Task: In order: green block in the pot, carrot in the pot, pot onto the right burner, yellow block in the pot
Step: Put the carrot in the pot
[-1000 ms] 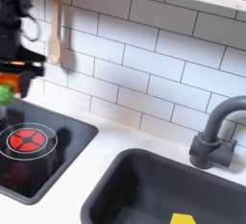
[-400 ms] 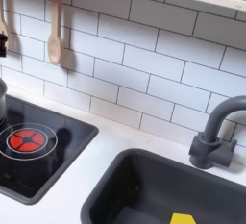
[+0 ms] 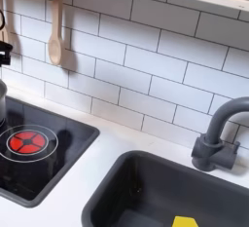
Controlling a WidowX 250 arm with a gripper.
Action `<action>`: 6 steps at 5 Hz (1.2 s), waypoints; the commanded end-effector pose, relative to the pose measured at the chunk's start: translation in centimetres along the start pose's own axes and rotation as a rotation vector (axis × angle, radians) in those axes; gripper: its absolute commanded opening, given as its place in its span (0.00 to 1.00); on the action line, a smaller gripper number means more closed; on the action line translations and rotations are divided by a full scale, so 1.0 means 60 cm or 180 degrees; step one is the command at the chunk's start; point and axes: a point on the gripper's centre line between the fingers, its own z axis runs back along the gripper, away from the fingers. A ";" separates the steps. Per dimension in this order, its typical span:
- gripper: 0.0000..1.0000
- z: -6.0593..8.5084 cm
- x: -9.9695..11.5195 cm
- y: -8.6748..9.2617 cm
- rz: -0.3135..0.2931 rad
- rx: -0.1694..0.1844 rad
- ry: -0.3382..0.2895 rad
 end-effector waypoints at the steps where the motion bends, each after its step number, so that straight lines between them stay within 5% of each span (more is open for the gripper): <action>1: 0.00 -0.017 0.017 0.003 0.0028 0.0115 -0.0054; 6: 0.00 -0.068 0.022 -0.001 0.0056 0.0211 0.0073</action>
